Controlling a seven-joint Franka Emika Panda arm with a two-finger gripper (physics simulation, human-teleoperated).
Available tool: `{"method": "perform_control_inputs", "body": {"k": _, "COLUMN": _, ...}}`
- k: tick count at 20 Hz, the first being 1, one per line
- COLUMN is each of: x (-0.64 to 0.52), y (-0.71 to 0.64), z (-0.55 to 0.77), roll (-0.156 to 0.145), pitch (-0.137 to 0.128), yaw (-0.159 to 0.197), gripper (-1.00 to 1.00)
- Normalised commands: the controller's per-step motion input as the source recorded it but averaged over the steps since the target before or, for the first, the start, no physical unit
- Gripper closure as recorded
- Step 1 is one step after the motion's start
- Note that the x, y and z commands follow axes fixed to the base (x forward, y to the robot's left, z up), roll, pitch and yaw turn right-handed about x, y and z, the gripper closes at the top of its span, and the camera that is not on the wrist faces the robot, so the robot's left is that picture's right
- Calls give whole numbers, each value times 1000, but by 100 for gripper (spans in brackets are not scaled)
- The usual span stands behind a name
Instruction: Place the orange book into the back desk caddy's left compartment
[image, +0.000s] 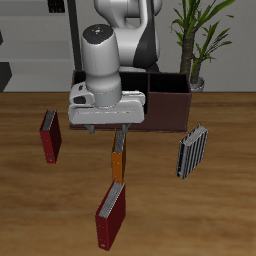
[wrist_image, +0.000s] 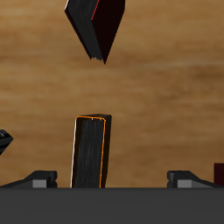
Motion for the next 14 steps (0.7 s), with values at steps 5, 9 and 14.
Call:
{"method": "perform_control_inputs", "body": {"k": 5, "x": 24, "y": -5, "z": -350, "roll": -10, "pitch": 40, "yaw": 2, "gripper": -100}}
{"method": "perform_control_inputs", "body": {"k": 9, "x": -4, "y": 101, "z": -235, "roll": 16, "pitch": 27, "yaw": -11, "gripper": -100}}
{"method": "perform_control_inputs", "body": {"k": 14, "x": 5, "y": 127, "z": -211, "roll": 18, "pitch": 31, "yaw": -10, "gripper": -100}}
